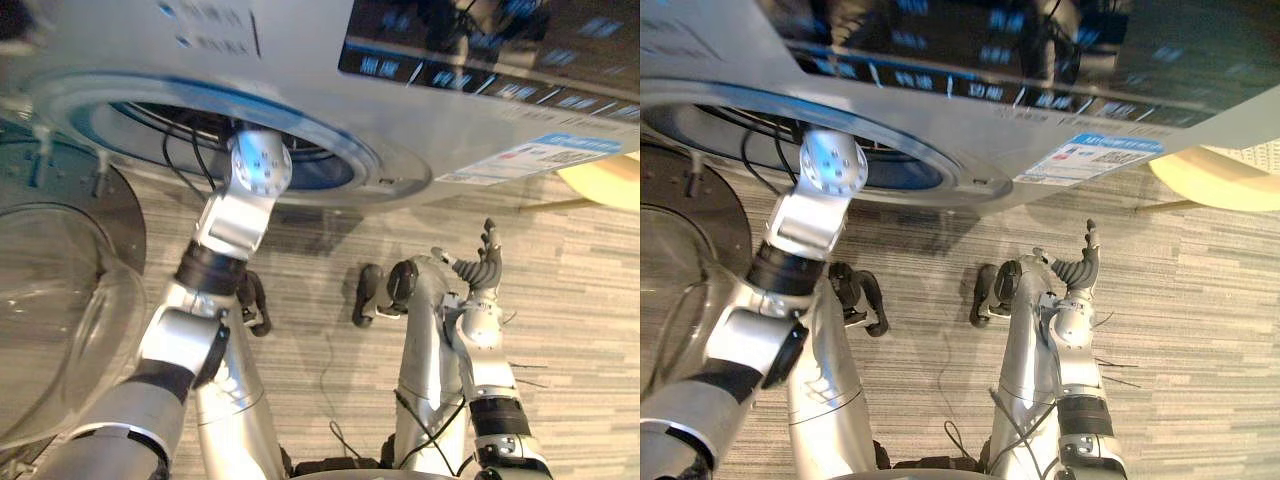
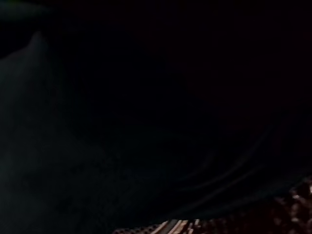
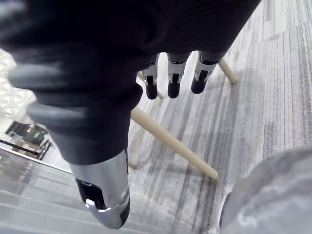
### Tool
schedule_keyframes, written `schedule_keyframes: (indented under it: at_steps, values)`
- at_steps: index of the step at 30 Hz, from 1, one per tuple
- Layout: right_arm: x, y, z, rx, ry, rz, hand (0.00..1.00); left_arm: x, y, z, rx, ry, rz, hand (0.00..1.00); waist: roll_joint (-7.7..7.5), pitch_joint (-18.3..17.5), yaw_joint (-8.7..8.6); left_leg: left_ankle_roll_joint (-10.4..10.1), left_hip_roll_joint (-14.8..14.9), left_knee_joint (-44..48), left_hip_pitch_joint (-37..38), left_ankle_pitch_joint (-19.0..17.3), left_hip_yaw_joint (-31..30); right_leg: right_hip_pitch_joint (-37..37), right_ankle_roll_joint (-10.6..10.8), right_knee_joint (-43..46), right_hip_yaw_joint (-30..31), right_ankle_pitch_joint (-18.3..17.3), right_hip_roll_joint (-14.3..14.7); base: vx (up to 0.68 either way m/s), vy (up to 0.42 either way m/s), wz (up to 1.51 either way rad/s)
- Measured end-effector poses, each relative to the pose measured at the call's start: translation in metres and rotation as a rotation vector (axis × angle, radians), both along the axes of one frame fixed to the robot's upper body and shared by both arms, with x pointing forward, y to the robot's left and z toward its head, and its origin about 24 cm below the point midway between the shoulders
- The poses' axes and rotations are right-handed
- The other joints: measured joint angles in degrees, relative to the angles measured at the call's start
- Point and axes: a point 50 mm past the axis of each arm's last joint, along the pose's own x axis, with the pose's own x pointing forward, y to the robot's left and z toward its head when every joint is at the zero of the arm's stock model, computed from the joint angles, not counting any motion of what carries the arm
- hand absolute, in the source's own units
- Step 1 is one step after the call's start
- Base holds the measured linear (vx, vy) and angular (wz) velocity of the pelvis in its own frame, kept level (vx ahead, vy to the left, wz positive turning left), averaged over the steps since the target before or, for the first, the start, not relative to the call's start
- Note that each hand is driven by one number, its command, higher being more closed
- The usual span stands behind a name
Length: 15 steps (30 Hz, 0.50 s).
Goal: Pick up the laundry basket with both hands and put the clothes into the washing machine.
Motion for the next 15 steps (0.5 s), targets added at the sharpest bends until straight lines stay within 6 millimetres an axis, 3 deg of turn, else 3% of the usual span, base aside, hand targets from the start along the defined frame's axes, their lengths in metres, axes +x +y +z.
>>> schedule_keyframes:
  at_steps: [2,3,8,15]
  values:
    - [-0.001,0.000,0.004,0.001,-0.026,-0.007,0.00,0.008,0.005,0.002,0.021,0.031,0.050,0.00,-0.53,0.19,-0.24,-0.07,0.01,1.21,-1.54,-0.04,-0.43,-1.19,-0.33,1.09,-0.23,-0.17,0.04,0.03,-0.034,-0.03]
    - [-0.001,0.000,0.008,0.004,-0.047,-0.009,0.00,0.016,0.009,0.006,0.033,0.061,0.094,0.00,-1.82,0.75,-0.37,-0.14,0.00,2.05,-2.62,-0.07,-0.93,-2.26,-0.58,2.10,-0.25,-0.36,0.04,0.03,-0.037,-0.01]
    - [-0.002,0.000,0.021,-0.003,-0.123,-0.004,0.00,0.029,0.024,0.010,0.061,0.165,0.172,0.00,-4.05,1.69,-1.14,-0.37,-0.16,4.35,-7.14,0.05,-2.47,-5.61,-0.85,3.99,-1.10,-0.43,0.01,0.01,-0.015,-0.01]
    - [-0.004,-0.002,0.024,-0.007,-0.143,0.014,0.00,0.039,0.037,0.006,0.033,0.259,0.185,0.00,-4.17,1.72,-0.84,-0.90,-0.65,4.99,-9.09,-0.02,-3.89,-6.66,-1.26,4.58,-1.93,-0.68,-0.20,0.02,-0.013,0.01]
